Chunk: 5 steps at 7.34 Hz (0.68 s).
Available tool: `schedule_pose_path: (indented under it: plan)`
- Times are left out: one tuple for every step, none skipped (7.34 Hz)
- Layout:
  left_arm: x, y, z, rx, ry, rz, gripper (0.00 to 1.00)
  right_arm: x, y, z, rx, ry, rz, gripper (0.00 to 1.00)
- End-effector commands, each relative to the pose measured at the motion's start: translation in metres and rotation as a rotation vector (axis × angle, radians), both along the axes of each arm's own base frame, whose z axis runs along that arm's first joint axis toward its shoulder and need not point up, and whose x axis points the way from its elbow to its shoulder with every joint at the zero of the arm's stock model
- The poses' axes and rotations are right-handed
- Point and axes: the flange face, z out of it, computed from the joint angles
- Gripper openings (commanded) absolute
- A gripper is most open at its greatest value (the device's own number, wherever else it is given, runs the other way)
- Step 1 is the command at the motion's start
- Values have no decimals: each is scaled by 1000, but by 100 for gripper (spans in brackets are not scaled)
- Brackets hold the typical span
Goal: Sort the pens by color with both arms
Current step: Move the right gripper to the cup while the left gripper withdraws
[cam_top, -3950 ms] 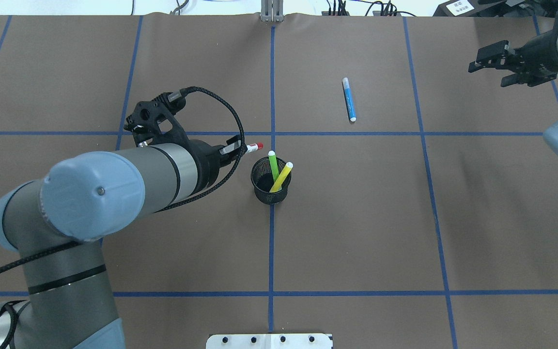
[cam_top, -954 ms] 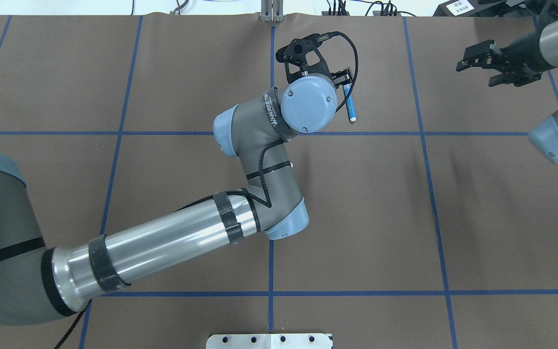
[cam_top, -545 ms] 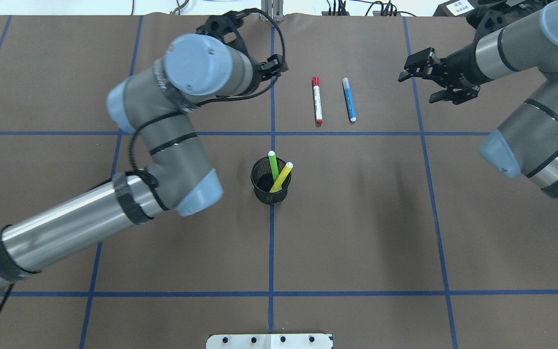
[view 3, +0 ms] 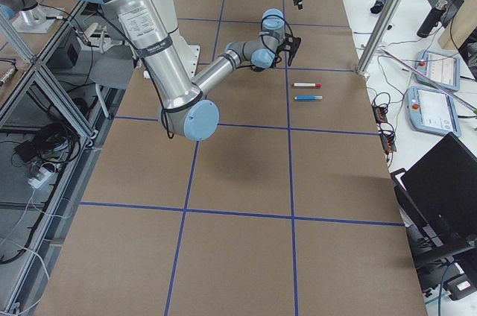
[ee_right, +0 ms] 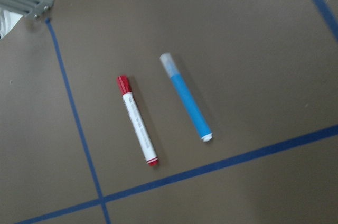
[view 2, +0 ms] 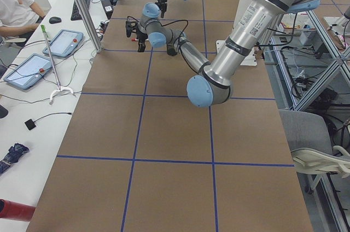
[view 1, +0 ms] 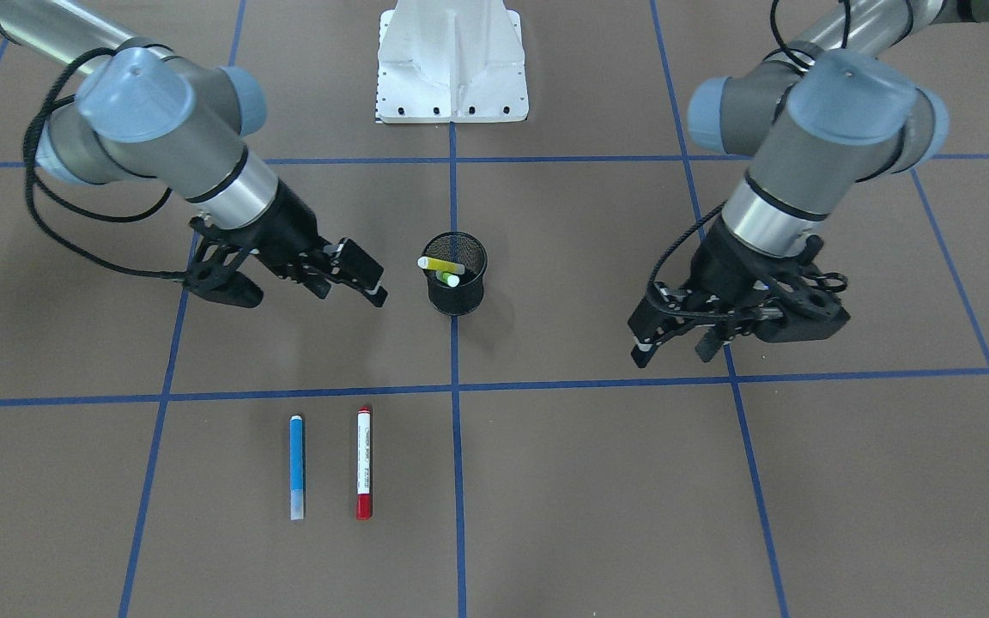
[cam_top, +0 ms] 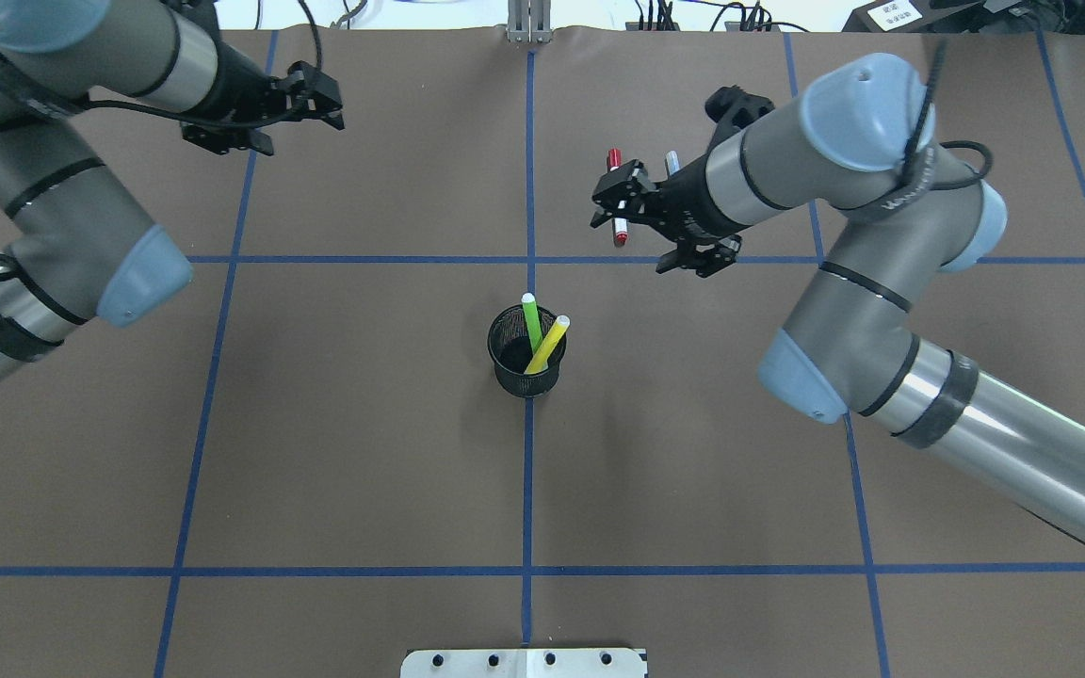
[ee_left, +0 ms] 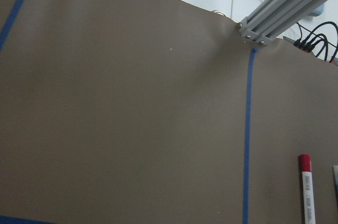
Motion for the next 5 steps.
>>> schedule_pose_path:
  plan:
    - [-87,-5,80,34,-53,96,93,-62,9,-96,-50,174,-87,99]
    - [-119,-2,107,30,-55,121,93,-96,-5,-116,-99,231,-103,98]
    - [-142,6,136,34,-63,153,93,-124,-21,-125,-151,292,-116,93]
    - [-156,13,156,44,-75,174,93,-135,-28,-118,-169,332,-135,86]
    - [-157,13,157,41,-77,172,94,-135,-25,-109,-148,413,-223,80]
